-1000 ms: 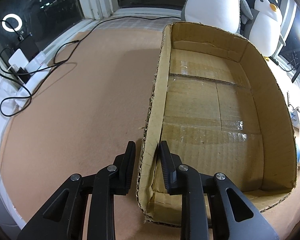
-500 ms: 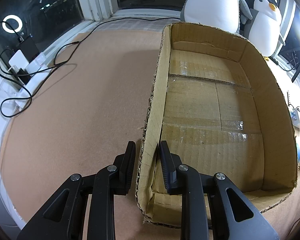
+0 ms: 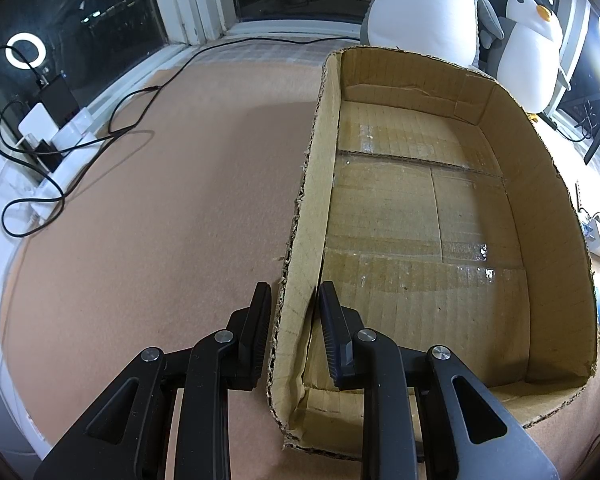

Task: Organize rigid objects
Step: 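Rest the left tool on the box wall while the right tool approaches the AQUA bottle, then grasp the white AQUA sunscreen bottle with the right tool and lift it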

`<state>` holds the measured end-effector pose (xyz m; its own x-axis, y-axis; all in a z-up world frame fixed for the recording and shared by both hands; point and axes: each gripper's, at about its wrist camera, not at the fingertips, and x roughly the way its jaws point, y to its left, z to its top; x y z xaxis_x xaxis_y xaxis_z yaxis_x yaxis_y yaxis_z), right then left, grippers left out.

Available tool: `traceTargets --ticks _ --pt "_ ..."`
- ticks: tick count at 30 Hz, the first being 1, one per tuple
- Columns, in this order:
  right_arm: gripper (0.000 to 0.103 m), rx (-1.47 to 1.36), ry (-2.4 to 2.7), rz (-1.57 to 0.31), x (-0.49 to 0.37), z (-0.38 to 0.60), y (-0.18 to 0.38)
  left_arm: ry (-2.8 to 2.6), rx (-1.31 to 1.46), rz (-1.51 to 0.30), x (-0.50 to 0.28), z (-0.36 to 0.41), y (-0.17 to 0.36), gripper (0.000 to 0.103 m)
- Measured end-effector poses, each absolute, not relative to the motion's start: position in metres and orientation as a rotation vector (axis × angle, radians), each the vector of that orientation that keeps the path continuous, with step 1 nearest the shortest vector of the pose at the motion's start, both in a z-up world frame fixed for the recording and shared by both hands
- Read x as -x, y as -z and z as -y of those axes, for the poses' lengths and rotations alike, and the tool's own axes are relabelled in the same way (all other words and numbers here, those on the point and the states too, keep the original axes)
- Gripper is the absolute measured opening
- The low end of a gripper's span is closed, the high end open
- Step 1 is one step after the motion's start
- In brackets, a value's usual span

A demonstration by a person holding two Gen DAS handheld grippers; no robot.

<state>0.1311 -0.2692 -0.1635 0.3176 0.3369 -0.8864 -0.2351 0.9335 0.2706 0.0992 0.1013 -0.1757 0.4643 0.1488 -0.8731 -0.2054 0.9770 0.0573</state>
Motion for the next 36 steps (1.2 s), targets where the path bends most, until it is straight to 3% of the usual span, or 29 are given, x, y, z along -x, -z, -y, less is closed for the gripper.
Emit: traceTargets --ticks 22,36 --pt "0.078 -0.009 -0.613 -1.347 -0.13 0.24 0.172 -0.221 0.047 -1.066 -0.1 -0.097 0.176 0.023" --pt "0.078 0.298 -0.588 -1.162 -0.112 0.192 0.171 -0.224 0.044 -1.064 -0.101 -0.095 0.175 0.023"
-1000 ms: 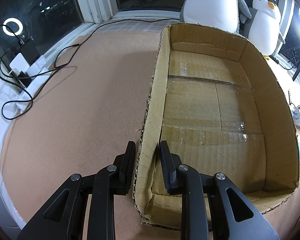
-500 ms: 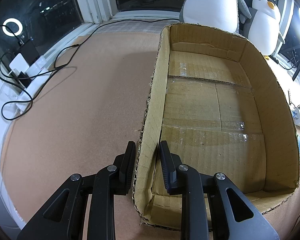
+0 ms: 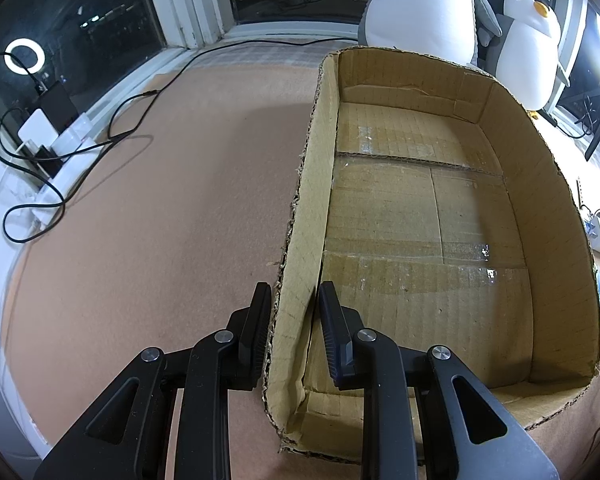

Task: Organize rigid objects
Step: 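Grasp the white AQUA sunscreen bottle with the right tool and lift it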

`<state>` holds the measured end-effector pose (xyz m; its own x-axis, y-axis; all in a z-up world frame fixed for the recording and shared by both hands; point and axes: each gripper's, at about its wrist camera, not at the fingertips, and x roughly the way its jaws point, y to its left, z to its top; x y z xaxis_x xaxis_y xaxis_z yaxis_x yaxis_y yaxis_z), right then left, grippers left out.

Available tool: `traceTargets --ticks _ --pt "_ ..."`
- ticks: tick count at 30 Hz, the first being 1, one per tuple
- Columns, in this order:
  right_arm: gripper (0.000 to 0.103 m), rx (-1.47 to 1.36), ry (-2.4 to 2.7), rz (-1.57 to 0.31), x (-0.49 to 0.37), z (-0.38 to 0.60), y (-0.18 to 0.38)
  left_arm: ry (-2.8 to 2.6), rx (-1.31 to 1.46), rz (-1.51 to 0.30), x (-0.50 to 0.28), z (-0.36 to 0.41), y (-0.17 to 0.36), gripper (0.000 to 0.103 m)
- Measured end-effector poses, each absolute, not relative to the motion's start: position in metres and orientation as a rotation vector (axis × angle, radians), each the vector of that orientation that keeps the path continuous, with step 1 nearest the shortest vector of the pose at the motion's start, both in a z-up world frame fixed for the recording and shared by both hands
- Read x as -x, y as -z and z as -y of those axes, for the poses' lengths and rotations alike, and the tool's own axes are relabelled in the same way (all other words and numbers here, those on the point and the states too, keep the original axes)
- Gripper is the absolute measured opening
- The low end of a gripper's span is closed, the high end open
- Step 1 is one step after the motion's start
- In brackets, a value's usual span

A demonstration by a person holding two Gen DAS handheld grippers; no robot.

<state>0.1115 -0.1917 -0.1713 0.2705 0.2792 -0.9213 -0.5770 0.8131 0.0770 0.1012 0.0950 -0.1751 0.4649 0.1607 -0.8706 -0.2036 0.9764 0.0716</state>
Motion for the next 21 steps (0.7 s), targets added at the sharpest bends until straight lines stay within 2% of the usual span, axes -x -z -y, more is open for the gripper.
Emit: traceTargets --ticks 4,7,11,21 --pt "0.076 0.324 -0.563 -1.172 -0.115 0.188 0.177 -0.223 0.047 -1.063 -0.101 -0.095 0.175 0.023" --pt "0.059 0.336 -0.536 -1.165 -0.116 0.188 0.176 -0.222 0.049 -1.062 -0.1 -0.096 0.175 0.023" --pt "0.046 0.319 -0.503 -1.173 -0.116 0.191 0.174 -0.222 0.049 -1.062 -0.101 -0.096 0.175 0.023" --pt "0.045 0.245 -0.421 -1.152 -0.102 0.194 0.166 -0.209 0.061 -1.058 -0.1 -0.098 0.176 0.023"
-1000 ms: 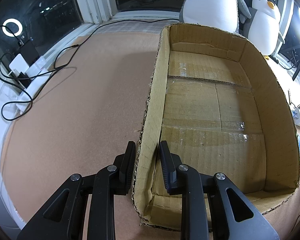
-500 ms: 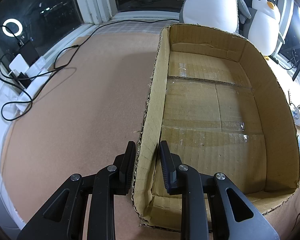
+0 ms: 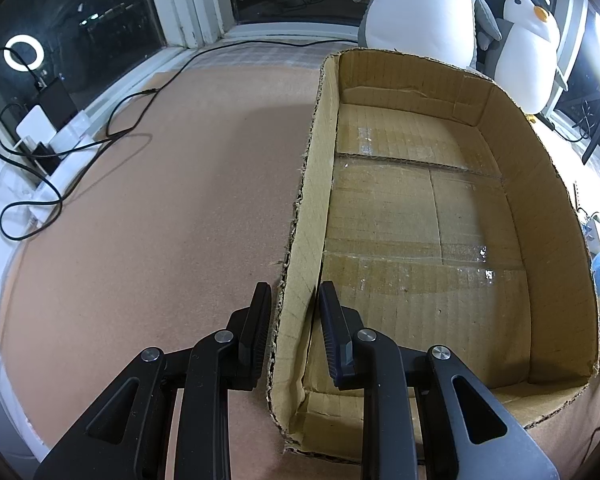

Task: Organize rigid objects
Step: 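Grasp the white AQUA sunscreen bottle with the right tool and lift it, then carry the bottle over the box and release it with the right tool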

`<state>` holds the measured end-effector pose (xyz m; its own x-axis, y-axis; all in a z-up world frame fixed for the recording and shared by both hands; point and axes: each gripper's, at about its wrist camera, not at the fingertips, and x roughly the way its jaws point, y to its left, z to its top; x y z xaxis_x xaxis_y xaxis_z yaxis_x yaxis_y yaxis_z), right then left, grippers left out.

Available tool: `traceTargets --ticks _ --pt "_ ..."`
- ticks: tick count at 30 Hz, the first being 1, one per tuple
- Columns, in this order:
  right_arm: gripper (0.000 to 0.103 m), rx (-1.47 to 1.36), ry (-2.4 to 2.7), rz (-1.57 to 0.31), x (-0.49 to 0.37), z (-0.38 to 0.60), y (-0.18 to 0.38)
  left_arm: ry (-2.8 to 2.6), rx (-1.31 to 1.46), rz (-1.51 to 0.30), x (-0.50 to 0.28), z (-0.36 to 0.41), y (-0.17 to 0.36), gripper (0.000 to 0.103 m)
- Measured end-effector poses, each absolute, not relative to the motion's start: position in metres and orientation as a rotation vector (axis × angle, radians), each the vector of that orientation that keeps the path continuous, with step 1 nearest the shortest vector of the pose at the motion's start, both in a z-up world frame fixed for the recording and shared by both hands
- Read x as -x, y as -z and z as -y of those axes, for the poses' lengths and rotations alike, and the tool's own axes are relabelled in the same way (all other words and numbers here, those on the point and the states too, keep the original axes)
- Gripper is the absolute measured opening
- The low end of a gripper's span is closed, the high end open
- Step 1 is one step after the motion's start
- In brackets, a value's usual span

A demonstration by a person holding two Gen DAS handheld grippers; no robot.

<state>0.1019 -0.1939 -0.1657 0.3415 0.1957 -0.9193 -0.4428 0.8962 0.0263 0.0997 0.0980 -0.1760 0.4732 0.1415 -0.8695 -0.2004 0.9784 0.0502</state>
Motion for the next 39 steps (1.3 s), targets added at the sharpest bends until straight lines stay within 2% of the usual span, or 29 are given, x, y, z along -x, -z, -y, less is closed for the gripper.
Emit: traceTargets --ticks 13,19,28,39 --pt "0.045 0.085 -0.486 -1.06 -0.122 0.133 0.082 -0.18 0.078 -1.052 -0.1 -0.105 0.177 0.023" --pt "0.045 0.033 -0.539 -1.037 -0.14 0.077 0.067 -0.169 0.076 -1.047 -0.098 -0.107 0.178 0.023" --pt "0.045 0.029 -0.566 -1.074 -0.166 0.011 0.085 -0.16 0.075 -1.042 -0.097 -0.106 0.178 0.023" --pt "0.046 0.039 -0.551 -1.112 -0.176 -0.004 0.111 -0.164 0.072 -1.039 -0.097 -0.105 0.177 0.023"
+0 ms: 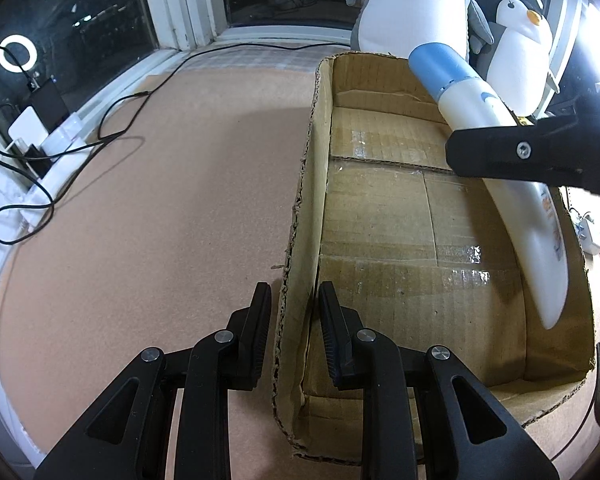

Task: Organize rigid objects
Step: 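Carry the bottle over the box and release it with the right tool, then move the right tool to the blue round tape measure and grasp it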

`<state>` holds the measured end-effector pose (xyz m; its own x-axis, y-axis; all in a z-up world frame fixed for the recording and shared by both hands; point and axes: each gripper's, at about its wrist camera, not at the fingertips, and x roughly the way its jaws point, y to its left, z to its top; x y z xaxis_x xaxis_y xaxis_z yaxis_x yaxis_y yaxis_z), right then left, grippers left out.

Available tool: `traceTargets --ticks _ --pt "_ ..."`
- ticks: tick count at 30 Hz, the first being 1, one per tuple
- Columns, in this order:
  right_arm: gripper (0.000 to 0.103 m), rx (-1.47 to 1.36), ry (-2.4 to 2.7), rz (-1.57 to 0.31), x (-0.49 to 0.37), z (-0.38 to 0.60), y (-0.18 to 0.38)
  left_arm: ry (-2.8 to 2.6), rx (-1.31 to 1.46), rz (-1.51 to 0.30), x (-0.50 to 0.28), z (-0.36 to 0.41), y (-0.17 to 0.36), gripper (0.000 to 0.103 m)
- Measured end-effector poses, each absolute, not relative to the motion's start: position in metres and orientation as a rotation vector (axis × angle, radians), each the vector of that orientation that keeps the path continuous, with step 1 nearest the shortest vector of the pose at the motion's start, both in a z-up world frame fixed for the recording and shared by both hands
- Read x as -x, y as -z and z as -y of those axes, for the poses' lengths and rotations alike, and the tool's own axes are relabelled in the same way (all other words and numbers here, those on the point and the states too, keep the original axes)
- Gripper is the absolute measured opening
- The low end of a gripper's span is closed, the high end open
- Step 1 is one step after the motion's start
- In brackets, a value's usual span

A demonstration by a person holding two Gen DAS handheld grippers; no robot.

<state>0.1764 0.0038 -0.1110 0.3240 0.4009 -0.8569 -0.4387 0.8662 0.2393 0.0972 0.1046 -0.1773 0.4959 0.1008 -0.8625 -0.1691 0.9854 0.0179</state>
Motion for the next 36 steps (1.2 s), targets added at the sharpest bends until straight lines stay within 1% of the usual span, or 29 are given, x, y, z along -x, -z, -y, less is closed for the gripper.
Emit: traceTargets --ticks 3,4,5,7,21,27,36 --pt "0.046 0.046 -0.547 -1.111 -0.176 -0.004 0.113 -0.164 0.07 -1.039 -0.097 -0.104 0.177 0.022" --pt "0.049 0.042 -0.549 -1.108 -0.176 -0.004 0.113 -0.165 0.069 -1.038 -0.097 -0.104 0.177 0.022" --pt "0.056 0.036 -0.554 -1.109 -0.177 -0.003 0.113 -0.165 0.068 -1.039 -0.098 -0.103 0.177 0.022" --pt "0.063 0.027 -0.555 -1.105 -0.178 -0.002 0.112 -0.165 0.068 -1.038 -0.097 -0.102 0.177 0.02" --pt "0.063 0.009 -0.515 -1.043 -0.166 0.033 0.095 -0.178 0.042 -1.039 -0.097 -0.099 0.176 0.02" --pt "0.063 0.012 -0.453 -0.993 -0.155 0.071 0.08 -0.193 0.025 -1.042 -0.097 -0.095 0.175 0.02" --pt "0.063 -0.002 -0.303 -0.961 -0.137 0.162 0.07 -0.212 0.006 -1.047 -0.098 -0.091 0.175 0.02"
